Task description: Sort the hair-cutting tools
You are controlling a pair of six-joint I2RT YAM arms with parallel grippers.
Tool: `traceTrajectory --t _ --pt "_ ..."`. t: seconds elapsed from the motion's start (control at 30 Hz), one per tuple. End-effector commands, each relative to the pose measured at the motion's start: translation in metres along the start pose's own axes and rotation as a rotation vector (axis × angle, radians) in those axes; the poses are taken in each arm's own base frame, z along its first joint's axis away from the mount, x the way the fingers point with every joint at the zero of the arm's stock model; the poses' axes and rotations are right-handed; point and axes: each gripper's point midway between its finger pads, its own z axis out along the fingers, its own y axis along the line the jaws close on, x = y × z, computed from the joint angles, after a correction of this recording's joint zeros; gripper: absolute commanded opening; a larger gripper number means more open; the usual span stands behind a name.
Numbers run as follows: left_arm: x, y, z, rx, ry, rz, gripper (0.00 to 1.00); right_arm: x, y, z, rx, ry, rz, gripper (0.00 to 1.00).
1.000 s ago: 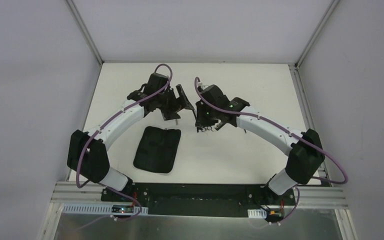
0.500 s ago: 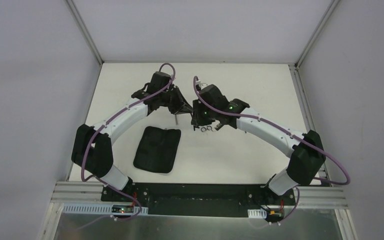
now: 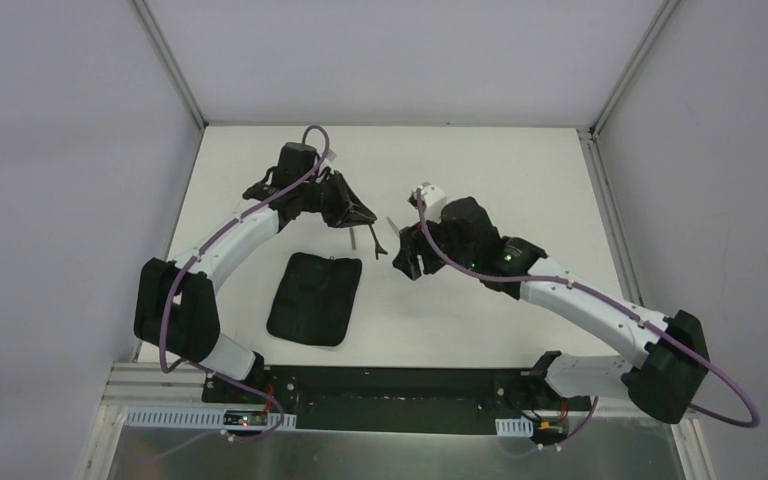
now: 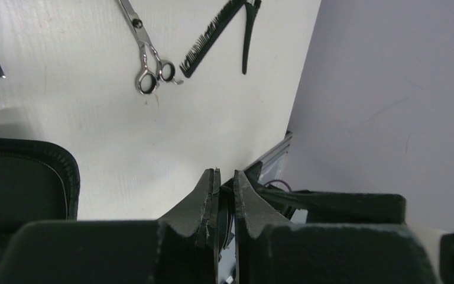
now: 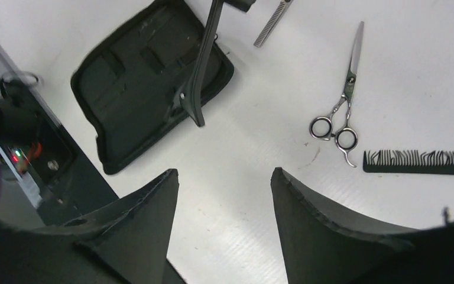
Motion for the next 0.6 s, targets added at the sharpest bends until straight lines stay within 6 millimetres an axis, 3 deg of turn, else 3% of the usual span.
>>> traceTrajectory --t 0.0,0.57 --pt "0.018 -0.026 -0.022 0.114 0.057 0.051 0.00 -0.016 0.020 -0.012 -0.166 -0.182 -0.279 0.62" --pt "0.026 -0.030 -0.032 0.121 0.059 0.063 0.00 -0.028 0.051 0.003 -0.335 -0.182 -0.466 0.47"
